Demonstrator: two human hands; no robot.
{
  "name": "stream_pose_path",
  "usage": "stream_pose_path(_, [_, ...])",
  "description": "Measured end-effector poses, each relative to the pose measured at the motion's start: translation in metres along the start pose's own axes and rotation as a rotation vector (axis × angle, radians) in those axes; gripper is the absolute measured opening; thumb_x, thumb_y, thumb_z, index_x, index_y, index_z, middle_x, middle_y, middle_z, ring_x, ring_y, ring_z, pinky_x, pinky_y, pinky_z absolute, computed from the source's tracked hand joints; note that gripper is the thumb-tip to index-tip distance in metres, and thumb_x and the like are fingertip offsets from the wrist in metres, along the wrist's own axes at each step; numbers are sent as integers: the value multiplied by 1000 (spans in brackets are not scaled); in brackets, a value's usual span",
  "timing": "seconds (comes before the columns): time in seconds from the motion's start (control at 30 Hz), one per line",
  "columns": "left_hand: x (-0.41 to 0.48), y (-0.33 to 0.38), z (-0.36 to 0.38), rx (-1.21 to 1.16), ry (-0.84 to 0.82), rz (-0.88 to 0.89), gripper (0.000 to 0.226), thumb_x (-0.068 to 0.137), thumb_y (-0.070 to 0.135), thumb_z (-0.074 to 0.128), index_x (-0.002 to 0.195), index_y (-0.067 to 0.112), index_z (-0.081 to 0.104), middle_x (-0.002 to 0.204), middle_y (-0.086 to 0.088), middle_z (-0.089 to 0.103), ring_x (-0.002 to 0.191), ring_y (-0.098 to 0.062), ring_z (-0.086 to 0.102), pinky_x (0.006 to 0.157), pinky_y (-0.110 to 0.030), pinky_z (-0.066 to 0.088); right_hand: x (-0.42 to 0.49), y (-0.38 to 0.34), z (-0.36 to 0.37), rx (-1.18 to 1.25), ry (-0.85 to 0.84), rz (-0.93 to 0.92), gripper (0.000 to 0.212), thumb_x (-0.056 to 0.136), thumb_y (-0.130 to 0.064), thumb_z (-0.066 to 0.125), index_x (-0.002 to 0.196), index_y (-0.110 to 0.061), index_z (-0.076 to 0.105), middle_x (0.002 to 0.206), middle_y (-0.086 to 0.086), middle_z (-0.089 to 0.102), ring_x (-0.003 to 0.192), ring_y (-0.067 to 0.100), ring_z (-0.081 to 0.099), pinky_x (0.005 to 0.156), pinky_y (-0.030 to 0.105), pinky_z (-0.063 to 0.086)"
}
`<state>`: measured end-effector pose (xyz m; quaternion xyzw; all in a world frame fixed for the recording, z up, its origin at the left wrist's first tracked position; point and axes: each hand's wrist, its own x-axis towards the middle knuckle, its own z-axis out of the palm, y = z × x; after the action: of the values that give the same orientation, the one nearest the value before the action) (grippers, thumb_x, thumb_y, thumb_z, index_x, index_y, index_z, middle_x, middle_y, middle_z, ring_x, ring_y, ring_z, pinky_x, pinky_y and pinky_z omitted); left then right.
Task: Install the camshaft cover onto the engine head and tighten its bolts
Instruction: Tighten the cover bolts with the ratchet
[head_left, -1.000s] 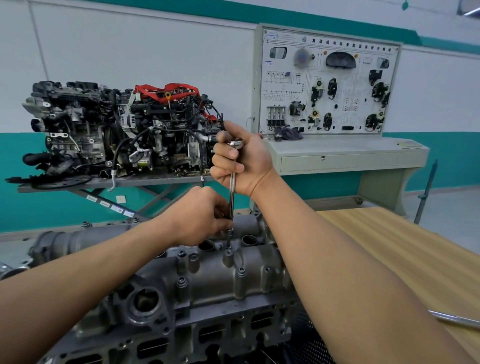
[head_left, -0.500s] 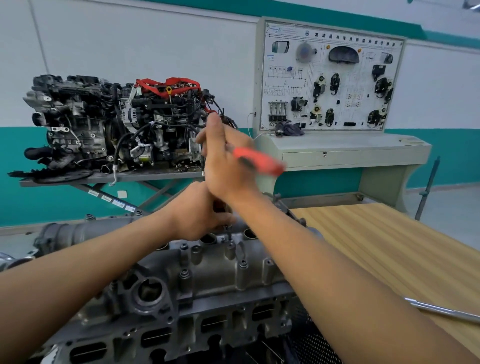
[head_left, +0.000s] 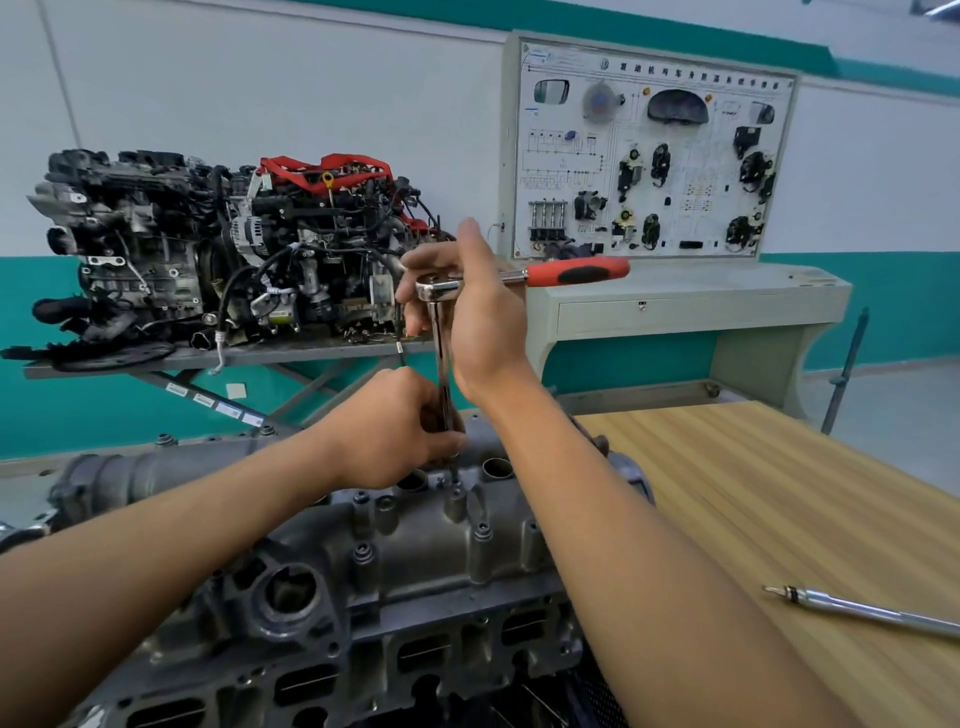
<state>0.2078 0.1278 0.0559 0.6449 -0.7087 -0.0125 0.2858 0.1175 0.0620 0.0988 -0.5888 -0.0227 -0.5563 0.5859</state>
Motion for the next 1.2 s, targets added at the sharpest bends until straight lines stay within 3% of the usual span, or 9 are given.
stream_pose_path(0.17, [-3,-2,0,-21,-14,-7,31,83,21,79,61,31,60,51,19,60,48,10,55,49,-7,38,-4,3,12,-87,27,-134,54,104,-35,34,71,-8,66,58,8,65,40,21,53,44,27,45])
stream_pose_path(0.3, [-6,1,-6,-93,-14,-37,21,85,19,78,68,23,66,55,12,67,48,6,59,49,-7,39,-3,0,19,-87,1,-40,55,107,-36,35,71,-6,66,60,10,64,42,23,53,47,27,45])
stream_pose_path(0.47, [-12,10,-30,-117,99,20,13,85,16,78,74,15,72,62,4,74,58,-5,70,59,-20,55,18,-28,29,149,-53,113,57,106,-41,33,71,-11,66,61,8,64,43,17,52,44,22,36])
stream_pose_path(0.53, [-18,5,-47,-78,64,8,13,83,15,79,73,14,72,61,6,73,55,-6,70,57,-20,56,20,-29,40,228,-97,163,59,106,-41,32,69,-11,67,60,7,63,41,17,50,41,20,35])
stream_pose_path(0.7, [-38,-20,-59,25,10,-121,10,83,18,80,78,13,74,65,1,75,61,-13,72,69,-39,61,8,-4,59,326,-60,315,57,107,-42,32,73,-7,62,59,8,60,37,14,45,37,19,33])
stream_pose_path(0.9, [-41,-29,-46,53,48,-149,9,82,26,81,83,19,75,75,5,75,67,-4,69,71,-30,59,6,9,52,410,-5,368,56,106,-43,33,73,-8,61,60,8,60,36,12,44,36,18,33])
stream_pose_path(1.1, [-38,-29,-43,18,29,-149,10,82,27,81,79,28,71,72,10,72,64,7,66,59,-8,50,9,12,43,438,-9,378,57,106,-43,30,72,-9,61,59,6,59,36,11,43,39,18,30])
stream_pose_path(1.2, [-37,-28,-41,26,57,-149,8,82,27,81,81,22,75,73,8,74,64,2,67,63,-15,55,12,13,39,460,-24,408,59,106,-43,32,69,-10,64,59,5,60,36,11,43,41,18,30])
